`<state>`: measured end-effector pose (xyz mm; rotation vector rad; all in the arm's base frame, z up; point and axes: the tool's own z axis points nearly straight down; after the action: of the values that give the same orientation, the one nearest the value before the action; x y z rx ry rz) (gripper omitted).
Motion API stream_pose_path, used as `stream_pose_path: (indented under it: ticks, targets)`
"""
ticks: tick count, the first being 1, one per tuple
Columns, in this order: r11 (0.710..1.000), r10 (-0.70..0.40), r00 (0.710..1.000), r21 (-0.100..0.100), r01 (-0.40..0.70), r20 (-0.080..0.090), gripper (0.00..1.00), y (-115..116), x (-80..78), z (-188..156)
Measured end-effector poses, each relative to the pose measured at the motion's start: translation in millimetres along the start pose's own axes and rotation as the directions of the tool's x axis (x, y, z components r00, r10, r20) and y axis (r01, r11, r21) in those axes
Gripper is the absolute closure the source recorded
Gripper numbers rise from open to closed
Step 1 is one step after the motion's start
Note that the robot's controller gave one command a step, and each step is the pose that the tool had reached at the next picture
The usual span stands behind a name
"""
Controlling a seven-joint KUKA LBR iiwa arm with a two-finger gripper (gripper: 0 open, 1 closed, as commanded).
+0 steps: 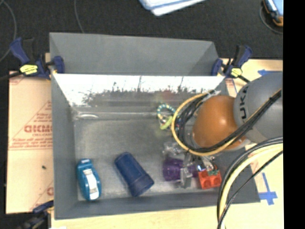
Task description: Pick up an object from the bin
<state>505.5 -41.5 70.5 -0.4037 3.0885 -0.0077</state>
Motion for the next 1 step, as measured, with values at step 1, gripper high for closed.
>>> stream_pose_path:
  ticks: [1]
  targets:
    - [0.976,-0.218,0.976,0.025,0.218,0.022,0.00,-17.1,1.2,0.1]
